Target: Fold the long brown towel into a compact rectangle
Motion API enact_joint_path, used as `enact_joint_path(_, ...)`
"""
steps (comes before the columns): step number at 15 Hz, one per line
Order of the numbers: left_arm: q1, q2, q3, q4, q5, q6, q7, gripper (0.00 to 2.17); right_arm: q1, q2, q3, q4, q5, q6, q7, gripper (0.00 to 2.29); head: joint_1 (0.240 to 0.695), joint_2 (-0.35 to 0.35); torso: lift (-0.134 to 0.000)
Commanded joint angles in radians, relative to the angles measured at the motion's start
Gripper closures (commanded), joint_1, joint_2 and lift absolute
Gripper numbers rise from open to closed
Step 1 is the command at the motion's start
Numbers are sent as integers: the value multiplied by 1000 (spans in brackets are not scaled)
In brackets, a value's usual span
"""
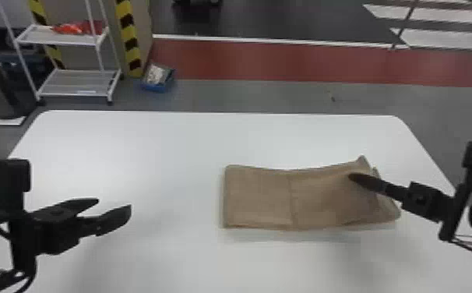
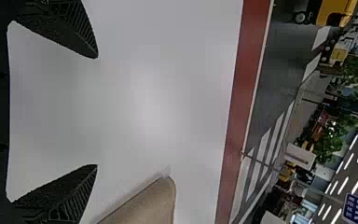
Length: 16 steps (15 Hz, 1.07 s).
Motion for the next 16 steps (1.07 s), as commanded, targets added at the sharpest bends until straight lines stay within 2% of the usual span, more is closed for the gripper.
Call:
enact_joint_path(1,-1,-1,-4,0,-2,0,0,39,-4,-18,6,55,5,-33,-10,1659,695,-96,-120)
enact_joint_path(4,-1,-1,-4,2,-5,0,0,39,-27,-24,3,64,2,-27,-10,1659,695,-113,-120)
enact_joint_path(7,-1,0,4,3,-7,0,1,39,-41,-45,-89,3,-61,83,0,1659,695,-120,-120)
enact_joint_path(8,-1,0,4,8,-7,0,3,39,-34,-55,-87,17,-51,59,-3,1659,695,-126,-120)
enact_joint_path(10,-4,-1,-5,17,-7,0,3,39,-24,-58,-57,109,-29,-49,-11,1656,695,-142,-120)
enact_joint_path(12,-5,-1,-7,17,-7,0,3,39,-44,-59,-26,135,-15,-55,-22,1659,695,-156,-120)
enact_joint_path(15,-2,-1,0,16,-8,0,3,39,-56,-58,38,127,-23,-36,-20,1656,695,-144,-120)
enact_joint_path(16,-2,-1,0,14,-8,0,1,39,-70,-56,46,57,-32,31,0,1659,695,-136,-120)
